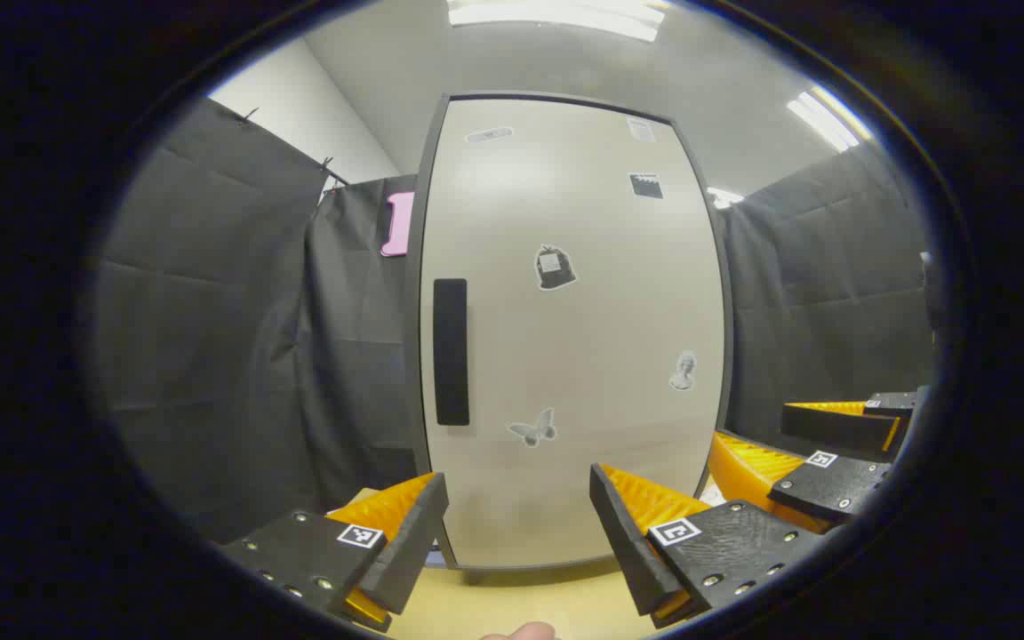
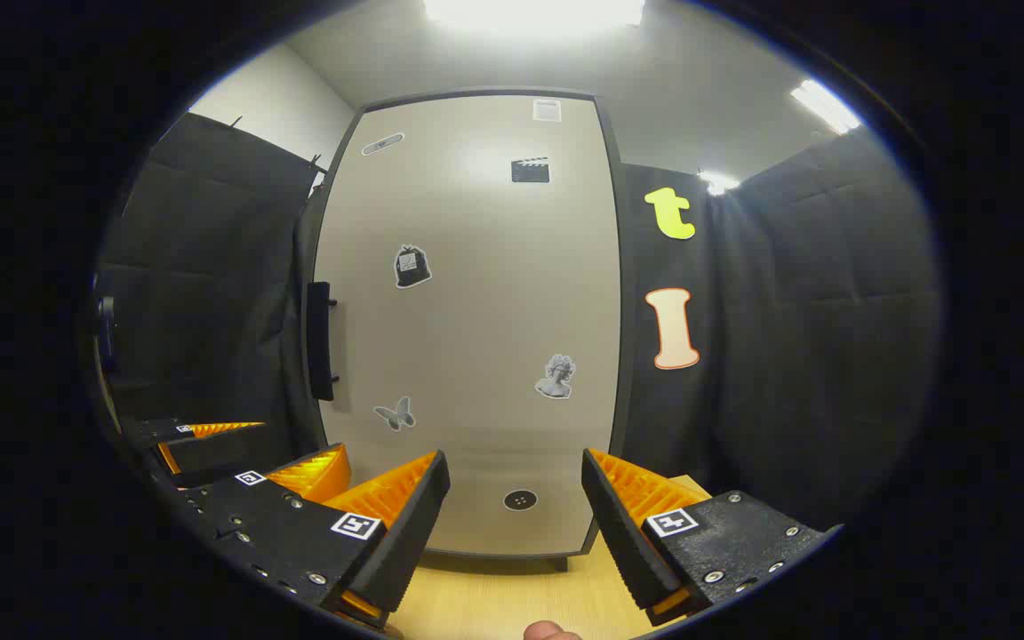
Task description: Open the cabinet door with the right hand, grasp the bottle in the cabinet with the left hand and place it on the coaster, then close the cabinet door with the right hand.
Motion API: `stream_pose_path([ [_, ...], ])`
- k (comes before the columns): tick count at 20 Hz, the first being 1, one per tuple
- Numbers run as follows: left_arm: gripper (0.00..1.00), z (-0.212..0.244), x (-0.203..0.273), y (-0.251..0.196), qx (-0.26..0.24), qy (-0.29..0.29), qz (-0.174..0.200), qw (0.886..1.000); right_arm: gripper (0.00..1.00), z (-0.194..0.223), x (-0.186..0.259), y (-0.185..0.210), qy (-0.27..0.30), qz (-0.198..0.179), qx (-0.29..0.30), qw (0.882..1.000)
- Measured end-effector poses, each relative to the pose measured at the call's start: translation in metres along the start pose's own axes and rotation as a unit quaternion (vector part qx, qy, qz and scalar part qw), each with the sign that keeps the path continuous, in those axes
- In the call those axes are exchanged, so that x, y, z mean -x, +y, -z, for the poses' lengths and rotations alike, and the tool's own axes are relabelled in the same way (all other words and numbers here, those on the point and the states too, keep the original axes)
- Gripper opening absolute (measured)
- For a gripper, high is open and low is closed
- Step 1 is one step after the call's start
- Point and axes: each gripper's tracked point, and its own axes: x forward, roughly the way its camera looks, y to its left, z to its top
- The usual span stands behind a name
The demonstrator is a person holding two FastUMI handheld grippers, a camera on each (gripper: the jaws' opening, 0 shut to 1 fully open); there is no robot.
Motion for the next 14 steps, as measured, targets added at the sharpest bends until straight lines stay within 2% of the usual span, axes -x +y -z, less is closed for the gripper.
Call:
stream_pose_path([
  [1, 0.92, 0.001, 0.000, 0.003, 0.001, 0.002, -0.002, 1.000, 0.93, 0.001, -0.001, 0.001, 0.002, -0.002, -0.001, 1.000],
  [5, 0.92, 0.004, -0.002, 0.013, 0.002, 0.007, -0.011, 1.000, 0.93, 0.004, -0.003, 0.002, 0.009, -0.006, -0.022, 1.000],
  [14, 0.92, -0.002, -0.002, 0.009, -0.004, -0.002, -0.006, 1.000, 0.93, 0.000, -0.005, 0.003, 0.005, -0.010, -0.020, 1.000],
])
